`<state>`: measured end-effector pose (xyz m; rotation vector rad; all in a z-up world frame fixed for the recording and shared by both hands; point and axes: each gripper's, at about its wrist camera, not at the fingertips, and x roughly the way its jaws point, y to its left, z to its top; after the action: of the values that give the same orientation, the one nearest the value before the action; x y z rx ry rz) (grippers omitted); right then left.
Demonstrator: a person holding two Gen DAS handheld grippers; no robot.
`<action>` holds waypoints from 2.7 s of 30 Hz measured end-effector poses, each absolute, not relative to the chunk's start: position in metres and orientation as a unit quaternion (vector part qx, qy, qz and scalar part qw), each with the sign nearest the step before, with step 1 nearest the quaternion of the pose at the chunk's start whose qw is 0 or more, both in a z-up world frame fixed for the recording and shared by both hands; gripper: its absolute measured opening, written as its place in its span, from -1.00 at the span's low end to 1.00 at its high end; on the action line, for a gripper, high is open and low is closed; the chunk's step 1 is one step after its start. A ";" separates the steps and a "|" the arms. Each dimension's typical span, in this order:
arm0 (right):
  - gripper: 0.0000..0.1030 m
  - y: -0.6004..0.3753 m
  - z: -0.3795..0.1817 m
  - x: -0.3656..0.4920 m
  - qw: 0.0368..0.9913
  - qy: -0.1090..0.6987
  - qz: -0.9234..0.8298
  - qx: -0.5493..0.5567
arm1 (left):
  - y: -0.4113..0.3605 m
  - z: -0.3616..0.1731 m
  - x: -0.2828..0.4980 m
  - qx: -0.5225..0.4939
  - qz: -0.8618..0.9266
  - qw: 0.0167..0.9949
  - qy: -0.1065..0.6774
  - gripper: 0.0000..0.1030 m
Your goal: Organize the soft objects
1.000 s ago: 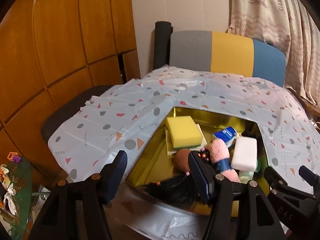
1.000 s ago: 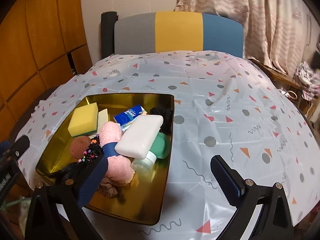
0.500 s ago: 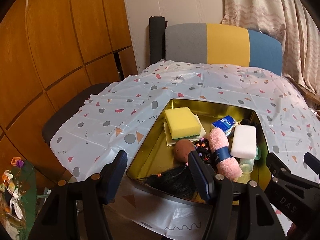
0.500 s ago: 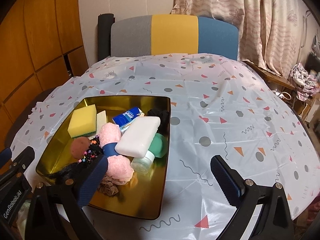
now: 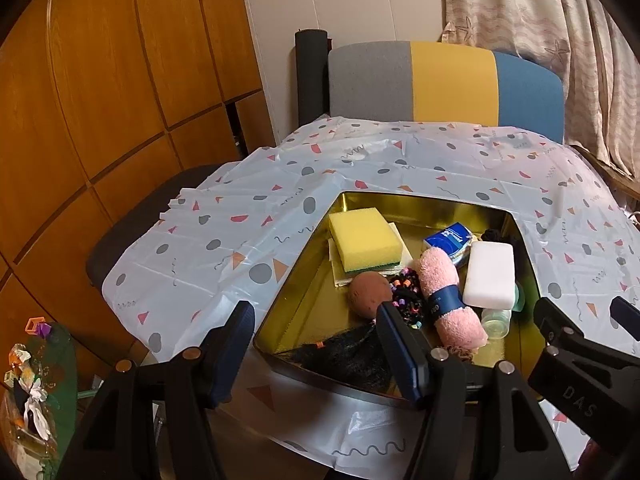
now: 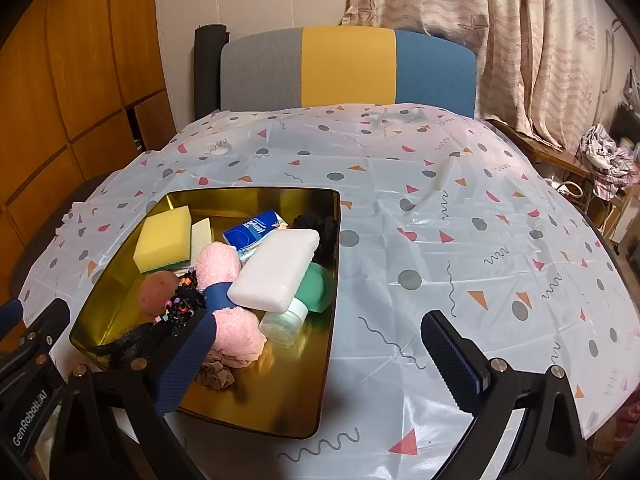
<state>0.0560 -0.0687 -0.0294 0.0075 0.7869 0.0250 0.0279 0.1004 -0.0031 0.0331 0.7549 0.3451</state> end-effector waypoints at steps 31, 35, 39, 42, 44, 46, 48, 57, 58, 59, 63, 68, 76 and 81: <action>1.00 -0.065 -0.031 0.055 0.921 0.388 0.023 0.005 | 0.099 -0.007 0.028 0.018 0.162 0.913 0.374 0.24; 1.00 -0.065 -0.031 0.055 0.921 0.388 0.023 0.005 | 0.099 -0.008 0.029 0.017 0.159 0.912 0.378 0.24; 1.00 -0.065 -0.031 0.055 0.921 0.388 0.023 0.006 | 0.099 -0.008 0.029 0.019 0.159 0.912 0.378 0.24; 1.00 -0.065 -0.031 0.055 0.921 0.388 0.023 0.006 | 0.099 -0.008 0.029 0.018 0.160 0.912 0.378 0.24; 1.00 -0.065 -0.031 0.055 0.921 0.388 0.024 0.006 | 0.099 -0.008 0.029 0.018 0.160 0.912 0.378 0.24; 1.00 -0.064 -0.031 0.055 0.922 0.388 0.023 0.006 | 0.099 -0.009 0.029 0.017 0.160 0.912 0.378 0.24; 1.00 -0.065 -0.031 0.055 0.921 0.388 0.024 0.006 | 0.099 -0.009 0.029 0.018 0.160 0.912 0.378 0.24; 1.00 -0.064 -0.031 0.055 0.921 0.388 0.024 0.006 | 0.101 -0.011 0.030 0.016 0.156 0.911 0.382 0.24; 1.00 -0.064 -0.031 0.055 0.922 0.387 0.024 0.005 | 0.102 -0.011 0.030 0.016 0.156 0.911 0.382 0.24; 1.00 -0.064 -0.031 0.055 0.922 0.387 0.024 0.006 | 0.101 -0.011 0.030 0.015 0.155 0.911 0.383 0.24; 1.00 -0.064 -0.031 0.054 0.922 0.386 0.024 0.005 | 0.100 -0.012 0.029 0.017 0.154 0.911 0.383 0.24; 1.00 -0.064 -0.030 0.054 0.922 0.386 0.025 0.005 | 0.098 -0.012 0.030 0.018 0.149 0.908 0.390 0.24; 1.00 -0.062 -0.030 0.054 0.922 0.386 0.025 0.005 | 0.095 -0.017 0.033 0.020 0.138 0.904 0.403 0.24; 1.00 -0.062 -0.030 0.054 0.922 0.385 0.026 0.003 | 0.094 -0.013 0.028 0.044 0.178 0.910 0.373 0.24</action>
<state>0.0538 -0.0624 -0.0295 0.0070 0.7910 0.0532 0.0280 0.0941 -0.0132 0.0905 0.7689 0.3669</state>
